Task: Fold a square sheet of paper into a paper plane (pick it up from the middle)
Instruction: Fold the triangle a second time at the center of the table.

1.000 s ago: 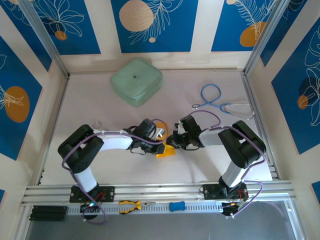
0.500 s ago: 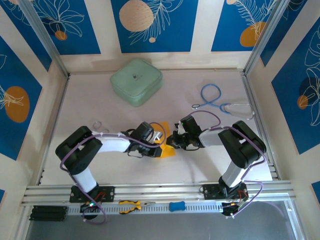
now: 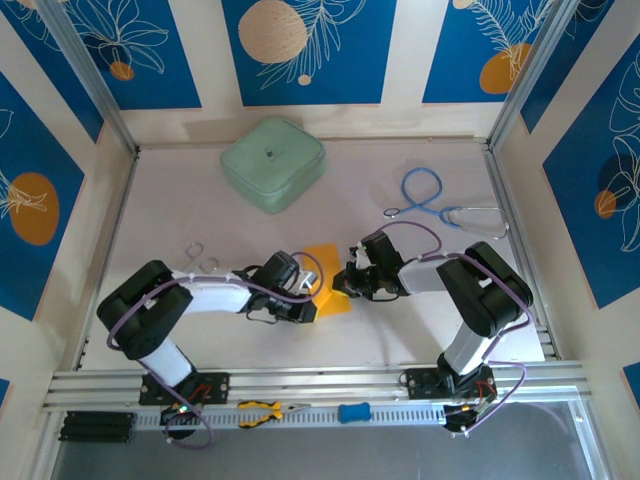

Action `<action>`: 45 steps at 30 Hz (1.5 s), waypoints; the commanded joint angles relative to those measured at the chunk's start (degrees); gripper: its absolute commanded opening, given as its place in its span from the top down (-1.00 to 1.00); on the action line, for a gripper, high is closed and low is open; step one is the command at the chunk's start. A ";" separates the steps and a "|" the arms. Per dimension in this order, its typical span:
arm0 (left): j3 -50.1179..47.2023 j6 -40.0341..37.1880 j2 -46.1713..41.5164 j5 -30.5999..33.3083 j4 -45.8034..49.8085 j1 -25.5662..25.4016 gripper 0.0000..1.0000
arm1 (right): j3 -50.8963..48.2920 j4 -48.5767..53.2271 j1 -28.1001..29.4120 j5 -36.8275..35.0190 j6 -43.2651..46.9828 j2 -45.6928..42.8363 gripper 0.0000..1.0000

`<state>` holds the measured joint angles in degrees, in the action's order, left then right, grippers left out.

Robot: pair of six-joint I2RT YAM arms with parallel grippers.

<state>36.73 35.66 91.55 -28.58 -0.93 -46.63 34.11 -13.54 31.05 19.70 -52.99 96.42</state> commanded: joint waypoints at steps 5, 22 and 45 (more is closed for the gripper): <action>2.73 -0.38 -7.05 2.36 2.16 -0.07 0.87 | -1.78 7.95 -0.51 -4.19 0.12 1.00 0.92; 8.78 -0.60 8.40 5.57 1.58 0.11 0.94 | -1.54 7.65 -0.28 -3.15 0.10 0.54 0.92; 4.40 0.73 5.53 6.51 1.37 0.17 1.00 | 0.28 5.72 3.26 -0.06 1.72 2.20 0.89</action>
<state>42.92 36.16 97.67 -23.90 -3.46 -46.61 34.04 -12.93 34.17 21.96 -52.66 96.47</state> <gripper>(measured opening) 0.064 0.063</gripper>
